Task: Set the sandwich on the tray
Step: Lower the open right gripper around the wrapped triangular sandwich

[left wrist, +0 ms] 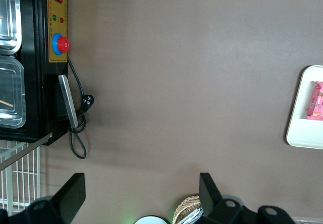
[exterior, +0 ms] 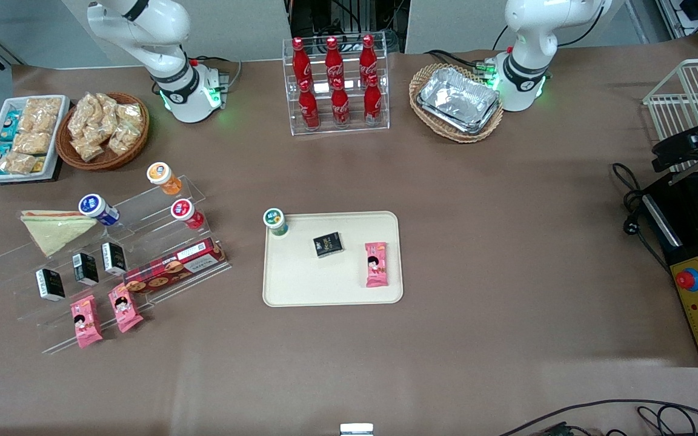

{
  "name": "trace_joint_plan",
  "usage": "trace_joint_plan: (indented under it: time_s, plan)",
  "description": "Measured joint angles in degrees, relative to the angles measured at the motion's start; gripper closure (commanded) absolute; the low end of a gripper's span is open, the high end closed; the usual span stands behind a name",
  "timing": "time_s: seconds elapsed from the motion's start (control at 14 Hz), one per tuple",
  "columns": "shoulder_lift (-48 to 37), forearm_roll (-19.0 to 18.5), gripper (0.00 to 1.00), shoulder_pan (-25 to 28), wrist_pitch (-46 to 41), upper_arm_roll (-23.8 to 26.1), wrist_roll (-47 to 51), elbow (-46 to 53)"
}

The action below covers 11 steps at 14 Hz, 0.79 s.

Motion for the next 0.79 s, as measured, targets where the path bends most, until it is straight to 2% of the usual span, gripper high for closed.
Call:
trace_joint_plan:
  time_s: [0.29, 0.79]
  plan:
    - [-2.58, 0.02, 0.00, 0.00, 4.50, 0.02, 0.65, -9.62]
    - [-2.89, 0.05, 0.00, 0.01, 13.13, 0.06, 2.61, -18.85]
